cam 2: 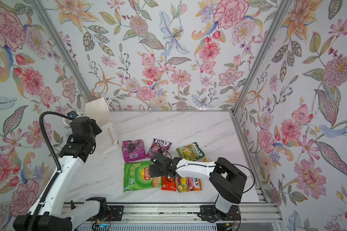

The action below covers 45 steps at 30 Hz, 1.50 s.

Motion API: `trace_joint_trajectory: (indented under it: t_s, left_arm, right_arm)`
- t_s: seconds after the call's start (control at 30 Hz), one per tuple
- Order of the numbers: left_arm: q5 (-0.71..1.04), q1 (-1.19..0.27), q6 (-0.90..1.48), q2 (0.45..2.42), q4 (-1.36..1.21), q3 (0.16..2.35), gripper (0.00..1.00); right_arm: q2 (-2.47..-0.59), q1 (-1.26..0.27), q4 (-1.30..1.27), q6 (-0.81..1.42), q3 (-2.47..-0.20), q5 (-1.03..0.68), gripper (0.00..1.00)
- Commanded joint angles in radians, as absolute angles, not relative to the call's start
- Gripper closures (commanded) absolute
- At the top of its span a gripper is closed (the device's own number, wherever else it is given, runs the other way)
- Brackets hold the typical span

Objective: Place the snacks into the paper bag
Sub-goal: 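Pull the bag nearer with left gripper while right gripper reaches the Lay's bag, then close the right gripper on the edge of the green Lay's chip bag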

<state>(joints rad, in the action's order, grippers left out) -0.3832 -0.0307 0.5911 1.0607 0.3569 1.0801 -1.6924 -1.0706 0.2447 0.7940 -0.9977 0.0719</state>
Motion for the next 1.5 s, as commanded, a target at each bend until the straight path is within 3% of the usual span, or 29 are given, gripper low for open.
trace_joint_trajectory:
  t_s: [0.0, 0.4, 0.6, 0.77, 1.03, 1.17, 1.47]
  left_arm:
    - [-0.424, -0.023, 0.525, 1.005, 0.437, 1.072, 1.00]
    - [-0.349, -0.023, 0.532, 0.897, 0.503, 0.976, 1.00]
    - [-0.328, -0.023, 0.512, 0.867, 0.538, 0.953, 1.00]
    - [-0.312, -0.023, 0.476, 0.854, 0.566, 0.960, 1.00]
    - [-0.307, -0.023, 0.404, 0.824, 0.583, 0.969, 1.00]
    - [-0.295, -0.023, 0.375, 0.819, 0.577, 0.979, 1.00]
    - [-0.260, -0.023, 0.362, 0.828, 0.580, 0.992, 1.00]
  right_arm:
    - [-1.733, -1.072, 0.245, 0.841, -1.039, 0.080, 0.03]
    - [-1.894, -1.087, 0.329, 0.870, -1.160, 0.096, 0.08]
    - [-1.962, -1.112, 0.359, 0.887, -1.197, 0.097, 0.17]
    - [-2.005, -1.128, 0.391, 0.895, -1.211, 0.142, 0.33]
    - [-1.989, -1.132, 0.392, 0.900, -1.191, 0.192, 0.80]
    - [-1.940, -1.146, 0.387, 0.894, -1.186, 0.218, 0.96]
    - [-1.765, -1.148, 0.385, 0.957, -1.074, 0.270, 1.00]
